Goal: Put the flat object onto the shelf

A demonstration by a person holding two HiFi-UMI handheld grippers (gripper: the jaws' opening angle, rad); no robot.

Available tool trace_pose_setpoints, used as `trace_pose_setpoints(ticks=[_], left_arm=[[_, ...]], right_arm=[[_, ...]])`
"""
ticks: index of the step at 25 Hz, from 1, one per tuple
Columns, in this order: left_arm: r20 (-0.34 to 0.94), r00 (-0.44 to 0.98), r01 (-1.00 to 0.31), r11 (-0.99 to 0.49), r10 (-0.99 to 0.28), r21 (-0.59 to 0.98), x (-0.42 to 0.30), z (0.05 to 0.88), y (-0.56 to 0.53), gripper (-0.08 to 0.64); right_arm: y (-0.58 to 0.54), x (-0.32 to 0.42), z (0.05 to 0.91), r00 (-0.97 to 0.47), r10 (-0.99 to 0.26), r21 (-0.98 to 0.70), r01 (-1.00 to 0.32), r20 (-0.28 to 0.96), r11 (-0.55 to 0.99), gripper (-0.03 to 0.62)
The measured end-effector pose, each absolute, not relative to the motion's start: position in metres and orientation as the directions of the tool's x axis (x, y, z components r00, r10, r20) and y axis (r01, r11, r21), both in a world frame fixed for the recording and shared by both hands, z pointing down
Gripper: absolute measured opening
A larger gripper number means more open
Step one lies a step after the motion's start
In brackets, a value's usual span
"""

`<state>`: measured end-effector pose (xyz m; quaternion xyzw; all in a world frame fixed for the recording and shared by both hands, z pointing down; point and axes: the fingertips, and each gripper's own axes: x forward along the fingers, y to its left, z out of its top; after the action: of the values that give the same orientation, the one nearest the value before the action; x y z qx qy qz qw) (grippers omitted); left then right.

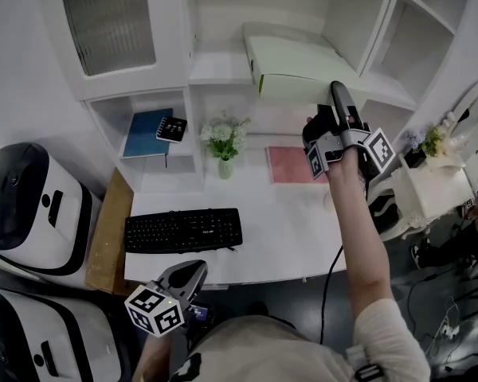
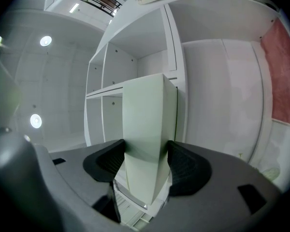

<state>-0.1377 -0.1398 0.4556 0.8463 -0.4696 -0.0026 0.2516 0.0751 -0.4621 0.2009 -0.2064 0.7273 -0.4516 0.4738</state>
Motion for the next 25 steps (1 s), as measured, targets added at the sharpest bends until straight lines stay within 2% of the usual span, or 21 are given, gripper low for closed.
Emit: trace_pose_setpoints(ticks=[3, 7, 13, 19, 25], left_arm=[[0.235, 0.564, -0.790, -0.435, -0.791, 0.433, -0.138, 0.452, -0.143, 0.014], [0.240, 0.565, -0.788, -0.431, -0.789, 0.439, -0.140, 0.447, -0.146, 0.014], [0.239, 0.562, -0.789, -0.427, -0.792, 0.442, -0.142, 0.448, -0.146, 0.014], [0.218, 0.576, -0.778, -0.447, -0.788, 0.441, -0.134, 0.442, -0.145, 0.014], [0.172, 0.625, -0.742, -0.511, -0.761, 0.434, -0.124, 0.432, -0.139, 0.014]], right_arm=[[-0.465, 0.070, 0.200, -0.497, -0.712, -0.846, 0.093, -0.497, 0.525, 0.285], [-0.461, 0.069, 0.195, -0.534, -0.689, -0.829, 0.040, -0.490, 0.558, 0.327], [-0.434, 0.062, 0.200, -0.618, -0.629, -0.800, 0.000, -0.472, 0.601, 0.327], [-0.367, 0.016, 0.227, -0.762, -0.519, -0.786, -0.022, -0.387, 0.618, 0.327], [-0.323, 0.000, 0.247, -0.800, -0.494, -0.813, -0.013, -0.341, 0.583, 0.327]])
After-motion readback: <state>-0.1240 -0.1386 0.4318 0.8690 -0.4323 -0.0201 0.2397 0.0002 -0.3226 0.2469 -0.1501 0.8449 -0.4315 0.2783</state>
